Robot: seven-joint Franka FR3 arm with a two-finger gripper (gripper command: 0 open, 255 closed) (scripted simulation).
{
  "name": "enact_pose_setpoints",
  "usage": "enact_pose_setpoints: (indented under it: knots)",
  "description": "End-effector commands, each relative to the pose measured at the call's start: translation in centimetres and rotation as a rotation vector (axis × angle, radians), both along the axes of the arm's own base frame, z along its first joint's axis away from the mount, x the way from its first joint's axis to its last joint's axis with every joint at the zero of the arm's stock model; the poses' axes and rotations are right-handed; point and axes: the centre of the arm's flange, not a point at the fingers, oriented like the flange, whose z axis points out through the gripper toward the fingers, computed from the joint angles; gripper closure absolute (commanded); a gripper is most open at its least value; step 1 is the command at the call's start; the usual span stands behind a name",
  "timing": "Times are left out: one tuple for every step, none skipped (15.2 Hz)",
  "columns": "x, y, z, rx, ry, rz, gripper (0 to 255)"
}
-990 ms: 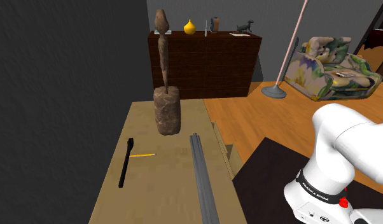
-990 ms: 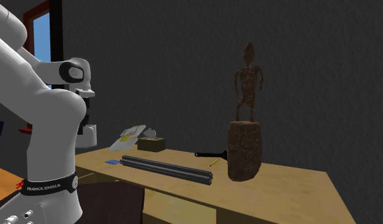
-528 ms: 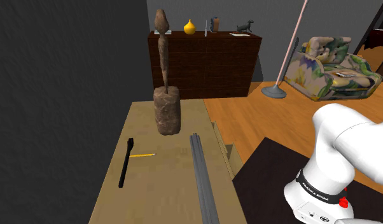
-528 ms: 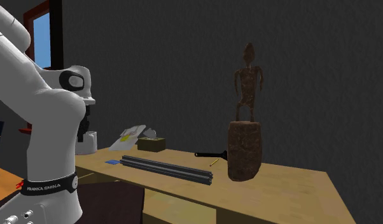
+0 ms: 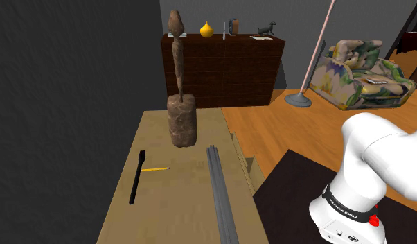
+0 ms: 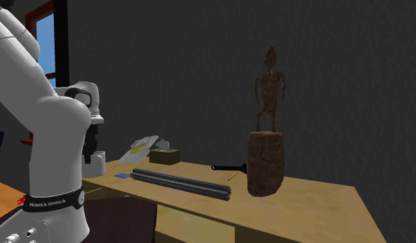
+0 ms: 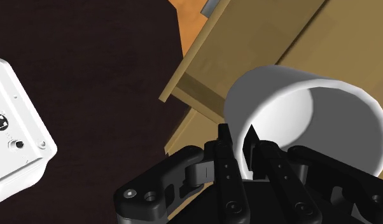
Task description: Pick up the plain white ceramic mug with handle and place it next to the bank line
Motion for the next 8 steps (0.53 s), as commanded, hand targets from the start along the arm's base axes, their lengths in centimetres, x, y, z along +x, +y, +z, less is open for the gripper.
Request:
enact_pose_setpoints:
  knots:
    - [-0.2, 0.0, -1.0, 0.001, 0.0, 0.0, 255]
    - [-0.2, 0.0, -1.5, 0.001, 0.0, 0.0, 255]
    - [-0.2, 0.0, -2.1, 0.001, 0.0, 0.0, 255]
    - [-0.2, 0.0, -2.6, 0.001, 0.0, 0.0, 255]
    - [-0.2, 0.0, -3.0, 0.001, 0.0, 0.0, 255]
    - [-0.2, 0.0, -3.0, 0.001, 0.0, 0.0, 255]
    - [-0.2, 0.0, -3.0, 0.001, 0.0, 0.0, 255]
    - [-0.2, 0.0, -3.0, 0.001, 0.0, 0.0, 255]
